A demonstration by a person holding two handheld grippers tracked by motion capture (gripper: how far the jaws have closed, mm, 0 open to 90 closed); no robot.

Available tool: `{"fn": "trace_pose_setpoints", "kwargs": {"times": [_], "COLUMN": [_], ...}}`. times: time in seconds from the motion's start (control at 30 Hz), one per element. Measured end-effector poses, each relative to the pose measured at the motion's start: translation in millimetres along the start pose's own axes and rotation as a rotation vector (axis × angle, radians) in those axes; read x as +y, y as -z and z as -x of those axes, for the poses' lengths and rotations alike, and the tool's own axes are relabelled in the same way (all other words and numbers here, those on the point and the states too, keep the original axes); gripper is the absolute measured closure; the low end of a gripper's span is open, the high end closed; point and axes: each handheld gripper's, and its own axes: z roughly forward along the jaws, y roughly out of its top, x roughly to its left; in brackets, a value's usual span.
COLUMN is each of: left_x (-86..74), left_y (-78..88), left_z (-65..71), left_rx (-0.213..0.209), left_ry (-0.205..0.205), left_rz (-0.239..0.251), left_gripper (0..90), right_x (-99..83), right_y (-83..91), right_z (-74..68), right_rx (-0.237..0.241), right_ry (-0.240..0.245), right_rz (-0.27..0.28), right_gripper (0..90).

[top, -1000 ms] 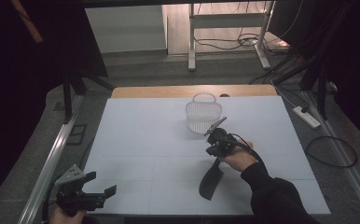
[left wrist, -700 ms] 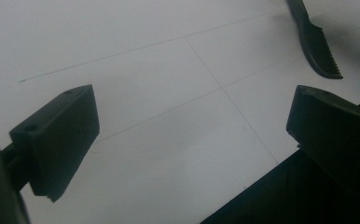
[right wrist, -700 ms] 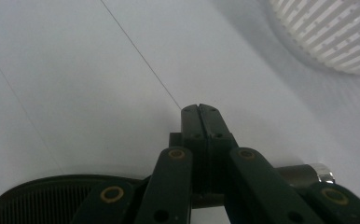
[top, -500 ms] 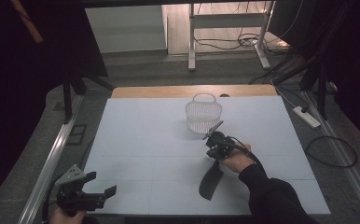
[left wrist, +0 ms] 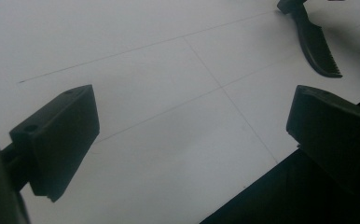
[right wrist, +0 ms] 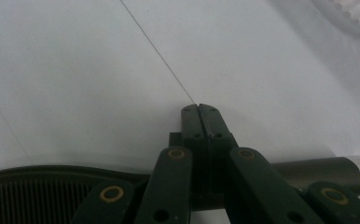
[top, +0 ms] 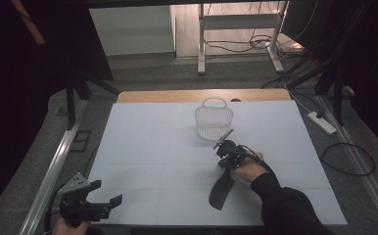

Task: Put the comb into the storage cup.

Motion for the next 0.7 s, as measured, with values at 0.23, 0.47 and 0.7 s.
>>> {"fn": "trace_pose_setpoints", "kwargs": {"times": [0.23,0.47,0.7], "left_x": [0.0,0.1,0.1], "left_y": [0.0,-0.1,-0.2], "left_z": [0.1,0.2,0.1], "left_rx": [0.000,0.001,0.000], "left_ry": [-0.001,-0.001,-0.001], "left_rz": [0.000,0.000,-0.001], "left_gripper": [3.6,3.6,3.6], "right_x": [-7.6,-15.8,-22.1], "right_y": [3.3,7.2,9.3], "right_z": [6.0,13.0,21.4], "right_rx": [-0.008,-0.004,-0.005], "right_ry": [-0.017,-0.045,-0.071], "right_rz": [0.000,0.000,-0.004], "right_gripper": [89.3,89.4,89.3]}}
